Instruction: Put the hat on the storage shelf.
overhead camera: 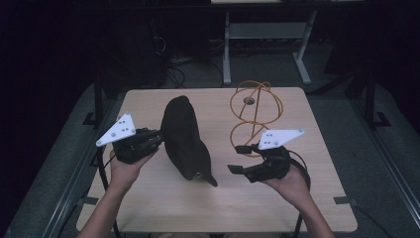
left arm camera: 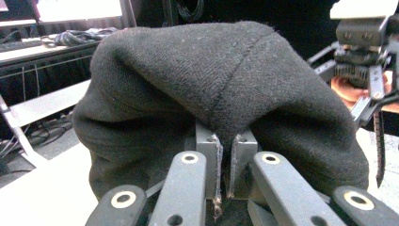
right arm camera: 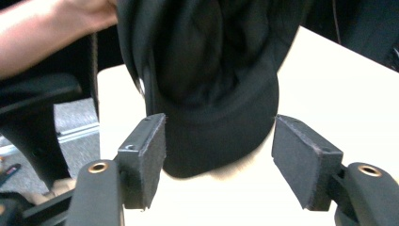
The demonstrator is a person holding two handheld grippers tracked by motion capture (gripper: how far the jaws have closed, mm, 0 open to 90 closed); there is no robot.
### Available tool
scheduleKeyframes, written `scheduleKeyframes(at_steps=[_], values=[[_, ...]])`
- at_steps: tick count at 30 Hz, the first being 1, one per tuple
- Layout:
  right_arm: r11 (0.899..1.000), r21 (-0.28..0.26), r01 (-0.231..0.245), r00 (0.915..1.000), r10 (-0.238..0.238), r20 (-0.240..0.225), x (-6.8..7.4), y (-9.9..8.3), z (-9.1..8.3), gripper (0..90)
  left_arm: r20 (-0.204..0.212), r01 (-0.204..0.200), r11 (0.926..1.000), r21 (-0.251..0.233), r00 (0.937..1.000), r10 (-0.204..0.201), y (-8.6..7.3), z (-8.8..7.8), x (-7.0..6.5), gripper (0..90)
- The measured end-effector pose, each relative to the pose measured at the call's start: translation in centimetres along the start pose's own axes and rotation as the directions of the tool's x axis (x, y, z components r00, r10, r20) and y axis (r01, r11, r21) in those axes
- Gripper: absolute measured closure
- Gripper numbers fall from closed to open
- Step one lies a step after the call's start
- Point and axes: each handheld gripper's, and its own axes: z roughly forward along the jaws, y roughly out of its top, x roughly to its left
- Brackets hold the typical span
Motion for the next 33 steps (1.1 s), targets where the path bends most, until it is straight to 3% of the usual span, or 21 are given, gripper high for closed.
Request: scheduleKeyframes(at_steps=[8, 12, 17, 27, 33], values=[[0.997, 0.02, -0.072, 0.9946, 0.071, 0.076, -1.6, -4.1, -1.9, 29.4, 0.005, 0.02, 0.9995, 0.024, 0.9998, -0.02, 0.9, -0.1, 1.0, 86.0], [0.994, 0.027, -0.107, 0.9875, 0.103, 0.119, -2.2, -6.3, -2.7, 28.6, 0.008, 0.013, 0.9987, 0.05, 0.9999, -0.013, 1.6, 0.1, 1.3, 86.0], [0.992, 0.045, -0.121, 0.978, 0.111, 0.177, -2.8, -8.7, -3.6, 28.2, 0.013, 0.013, 0.9981, 0.06, 0.9998, -0.014, 2.5, 0.5, 1.8, 86.0], [0.983, 0.075, -0.17, 0.9613, 0.149, 0.232, -3.8, -11.6, -5.1, 26.6, 0.029, 0.033, 0.9982, 0.05, 0.999, -0.034, 3.6, 1.0, 3.2, 86.1], [0.98, 0.101, -0.173, 0.9519, 0.14, 0.273, -4.1, -12.7, -5.5, 26.7, 0.031, 0.051, 0.9974, 0.052, 0.9981, -0.052, 4.1, 1.6, 4.1, 86.0]])
